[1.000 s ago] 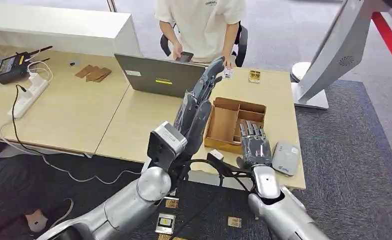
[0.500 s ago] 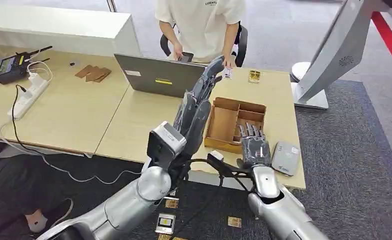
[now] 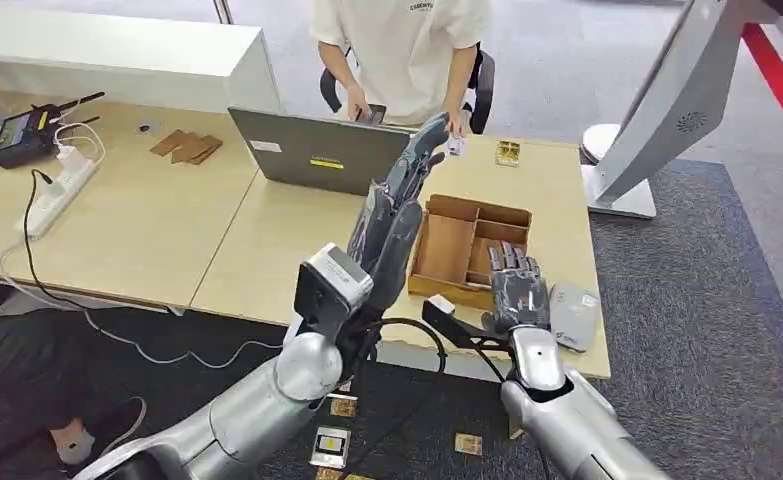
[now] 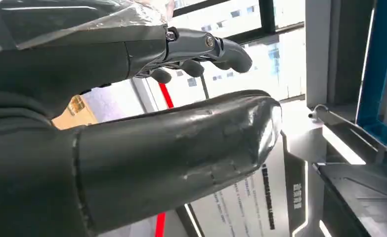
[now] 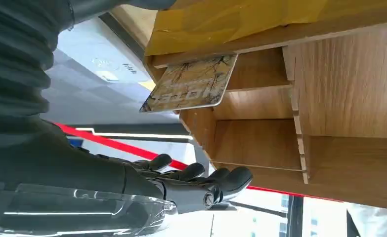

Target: Pass the card to the sensor for recognition and then transmit it.

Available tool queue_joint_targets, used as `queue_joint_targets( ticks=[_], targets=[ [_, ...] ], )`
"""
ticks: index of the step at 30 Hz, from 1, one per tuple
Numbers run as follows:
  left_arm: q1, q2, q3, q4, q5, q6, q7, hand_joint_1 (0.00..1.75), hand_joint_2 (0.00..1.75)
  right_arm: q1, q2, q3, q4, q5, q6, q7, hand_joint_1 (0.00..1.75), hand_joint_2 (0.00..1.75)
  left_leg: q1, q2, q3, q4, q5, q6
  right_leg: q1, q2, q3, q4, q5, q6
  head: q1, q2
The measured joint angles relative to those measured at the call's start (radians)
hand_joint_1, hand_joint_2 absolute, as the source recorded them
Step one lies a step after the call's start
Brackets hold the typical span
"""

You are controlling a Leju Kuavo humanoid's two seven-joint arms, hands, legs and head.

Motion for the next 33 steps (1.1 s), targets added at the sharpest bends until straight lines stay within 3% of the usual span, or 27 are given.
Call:
queue_joint_targets(
  ticks=[13, 21, 22, 23, 33],
  targets=[
    [0.0, -0.009, -0.002, 0.002, 0.0, -0.016, -0.004, 0.0, 0.0, -0.004, -0.005, -0.005, 0.021, -0.01, -0.006, 0.004, 0.0, 1.75, 0.0, 0.0, 0.0, 0.0, 0.0, 0.0, 0.0, 0.0, 0.0, 0.0, 0.0, 0.0, 0.0, 0.0],
    [-0.001, -0.011, -0.005, 0.006, 0.008, -0.01, -0.01, 0.0, 0.0, -0.006, -0.008, -0.005, 0.057, -0.017, -0.047, -0.017, 0.0, 1.75, 0.0, 0.0, 0.0, 0.0, 0.0, 0.0, 0.0, 0.0, 0.0, 0.0, 0.0, 0.0, 0.0, 0.0],
    [-0.001, -0.011, -0.005, 0.007, 0.009, -0.009, -0.01, 0.0, 0.0, -0.007, -0.008, -0.005, 0.063, -0.019, -0.052, -0.018, 0.44, 1.75, 0.0, 0.0, 0.0, 0.0, 0.0, 0.0, 0.0, 0.0, 0.0, 0.0, 0.0, 0.0, 0.0, 0.0],
    [-0.001, -0.011, -0.006, 0.008, 0.01, -0.009, -0.01, 0.0, 0.0, -0.009, -0.006, -0.005, 0.07, -0.02, -0.056, -0.019, 1.71, 1.75, 0.0, 0.0, 0.0, 0.0, 0.0, 0.0, 0.0, 0.0, 0.0, 0.0, 0.0, 0.0, 0.0, 0.0],
    [-0.002, -0.011, -0.009, 0.01, 0.015, -0.002, -0.017, 0.0, 0.0, -0.018, 0.006, -0.005, 0.111, -0.035, -0.055, -0.05, 1.75, 1.75, 0.0, 0.0, 0.0, 0.0, 0.0, 0.0, 0.0, 0.0, 0.0, 0.0, 0.0, 0.0, 0.0, 0.0]
  ],
)
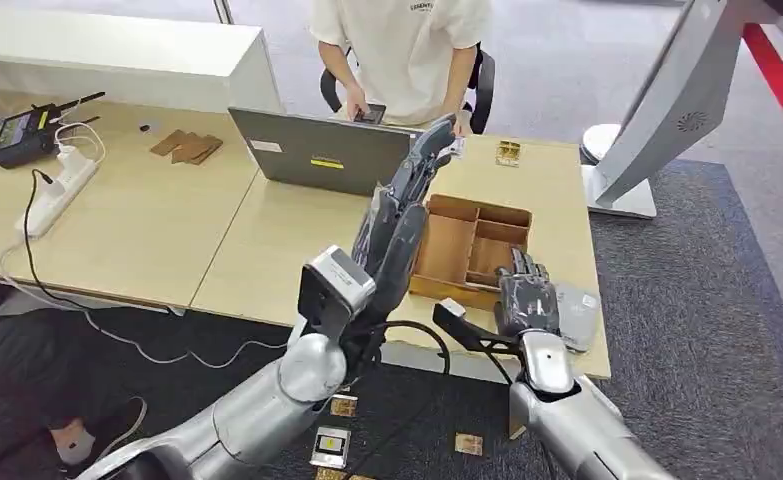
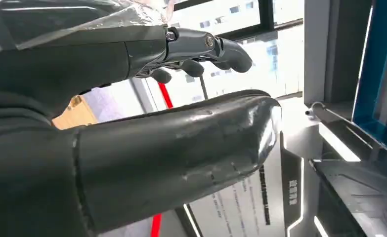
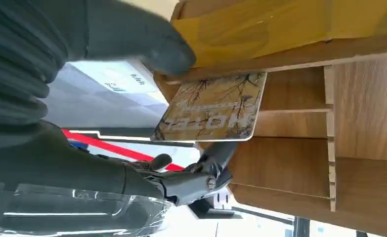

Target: Pass the card to the sensor for recognition and then transmit it.

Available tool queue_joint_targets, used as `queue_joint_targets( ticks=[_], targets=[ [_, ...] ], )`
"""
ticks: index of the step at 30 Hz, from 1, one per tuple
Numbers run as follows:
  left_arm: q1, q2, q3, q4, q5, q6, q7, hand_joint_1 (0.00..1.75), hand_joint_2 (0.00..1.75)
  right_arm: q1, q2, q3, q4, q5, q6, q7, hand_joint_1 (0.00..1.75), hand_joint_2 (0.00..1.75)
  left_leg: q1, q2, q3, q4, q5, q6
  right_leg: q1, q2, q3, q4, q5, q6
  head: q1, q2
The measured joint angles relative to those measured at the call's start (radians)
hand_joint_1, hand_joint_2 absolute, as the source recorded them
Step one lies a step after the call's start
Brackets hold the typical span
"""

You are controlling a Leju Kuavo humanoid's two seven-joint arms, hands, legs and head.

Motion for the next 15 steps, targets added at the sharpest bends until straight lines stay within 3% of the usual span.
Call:
queue_joint_targets(
  ticks=[15],
  targets=[
    [-0.007, -0.008, -0.012, 0.03, 0.01, -0.001, -0.011, 0.0, 0.0, -0.021, 0.019, 0.001, 0.028, 0.004, -0.004, 0.015, 1.75, 1.75, 0.0, 0.0, 0.001, 0.0, 0.0, 0.0, 0.0, 0.0, 0.001, 0.0, 0.0, 0.0, 0.0, 0.0]
  ],
)
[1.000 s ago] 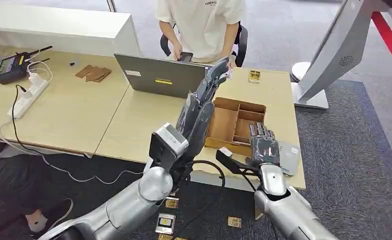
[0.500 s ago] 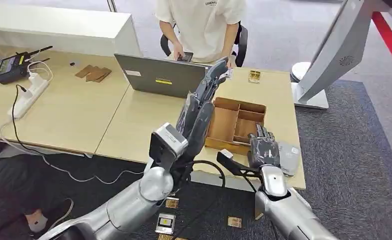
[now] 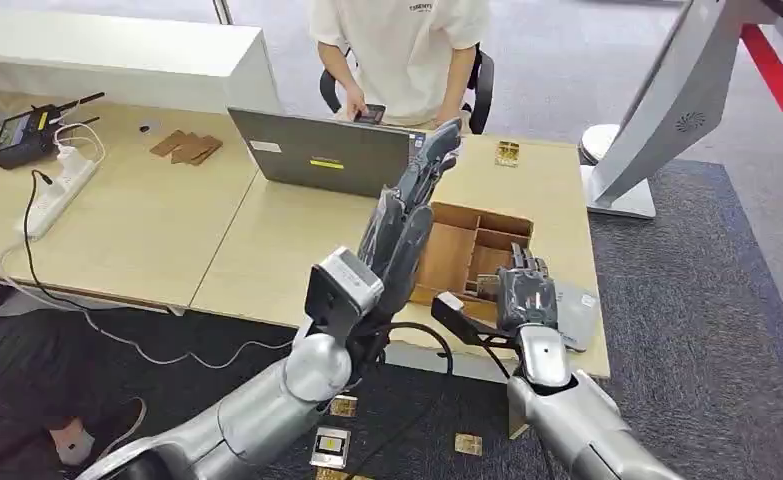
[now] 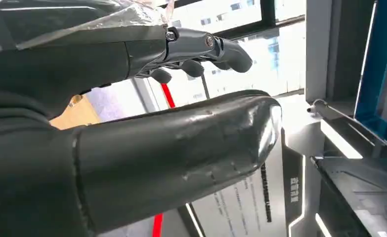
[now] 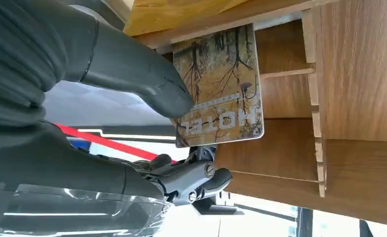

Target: Pass the card to the sensor for recognition and then transmit it.

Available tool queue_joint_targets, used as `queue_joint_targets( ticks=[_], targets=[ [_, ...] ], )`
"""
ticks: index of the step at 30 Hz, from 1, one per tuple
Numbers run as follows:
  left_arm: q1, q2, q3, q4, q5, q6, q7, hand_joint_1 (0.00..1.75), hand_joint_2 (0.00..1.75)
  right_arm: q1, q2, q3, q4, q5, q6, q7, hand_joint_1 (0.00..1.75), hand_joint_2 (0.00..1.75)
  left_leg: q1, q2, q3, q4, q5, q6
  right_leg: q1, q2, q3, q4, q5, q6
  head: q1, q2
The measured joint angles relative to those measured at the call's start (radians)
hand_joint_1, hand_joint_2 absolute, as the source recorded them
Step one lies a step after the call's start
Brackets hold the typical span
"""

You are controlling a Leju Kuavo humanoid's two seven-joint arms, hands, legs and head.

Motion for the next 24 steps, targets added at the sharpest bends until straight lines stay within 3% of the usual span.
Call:
queue_joint_targets(
  ticks=[24],
  targets=[
    [-0.002, -0.025, -0.003, 0.035, 0.009, -0.023, -0.015, 0.0, 0.0, -0.007, -0.003, 0.0, -0.001, -0.001, 0.01, 0.023, 1.75, 1.75, 0.0, 0.0, 0.0, 0.0, 0.0, 0.0, 0.0, 0.0, 0.0, 0.0, 0.0, 0.0, 0.0, 0.0]
  ],
)
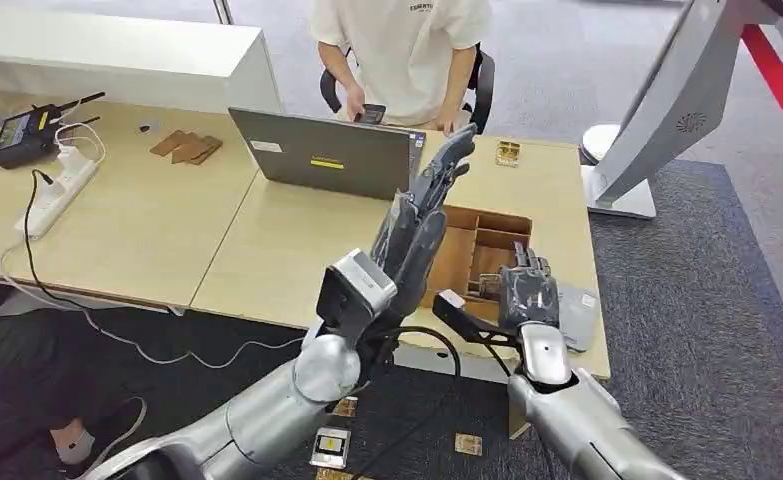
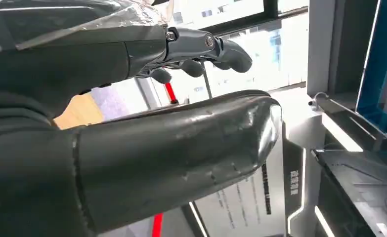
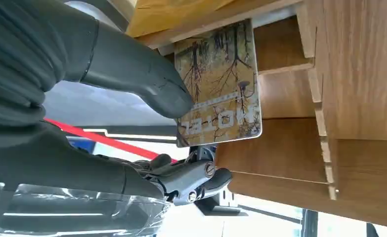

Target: Pass the card to the sensor for recognition and then transmit it.

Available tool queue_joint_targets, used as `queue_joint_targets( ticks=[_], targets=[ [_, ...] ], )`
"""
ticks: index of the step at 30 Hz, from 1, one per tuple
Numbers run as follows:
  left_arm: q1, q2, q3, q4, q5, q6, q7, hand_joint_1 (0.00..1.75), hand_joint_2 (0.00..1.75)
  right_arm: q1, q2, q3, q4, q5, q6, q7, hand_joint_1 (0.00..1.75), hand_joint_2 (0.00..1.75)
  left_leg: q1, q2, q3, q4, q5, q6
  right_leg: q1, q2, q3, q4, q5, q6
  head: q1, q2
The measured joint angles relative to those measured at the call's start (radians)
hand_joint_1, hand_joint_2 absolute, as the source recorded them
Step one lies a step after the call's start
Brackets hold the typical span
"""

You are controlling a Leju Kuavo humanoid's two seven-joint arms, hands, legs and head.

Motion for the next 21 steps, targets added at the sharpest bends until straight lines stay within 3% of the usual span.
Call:
queue_joint_targets(
  ticks=[6, 14, 21],
  targets=[
    [-0.014, -0.007, -0.001, 0.019, 0.016, 0.003, -0.01, 0.0, 0.0, -0.035, -0.012, -0.005, 0.0, -0.031, -0.033, 0.003, 1.75, 1.75, 0.0, 0.0, 0.0, 0.0, 0.0, 0.0, 0.0, 0.0, 0.0, 0.0, 0.0, 0.0, 0.0, 0.0],
    [-0.021, -0.011, -0.003, 0.037, 0.025, 0.01, -0.019, 0.0, 0.0, -0.117, -0.033, -0.02, -0.014, -0.029, -0.008, 0.032, 1.75, 1.75, 0.0, 0.0, 0.0, 0.0, 0.0, 0.0, 0.0, 0.0, 0.0, 0.0, 0.0, 0.0, 0.0, 0.0],
    [-0.024, -0.014, -0.004, 0.046, 0.026, 0.01, -0.019, 0.0, 0.0, -0.124, -0.04, -0.02, -0.014, -0.029, -0.002, 0.035, 1.75, 1.75, 0.0, 0.0, 0.0, 0.0, 0.0, 0.0, 0.0, 0.0, 0.0, 0.0, 0.0, 0.0, 0.0, 0.0]
  ],
)
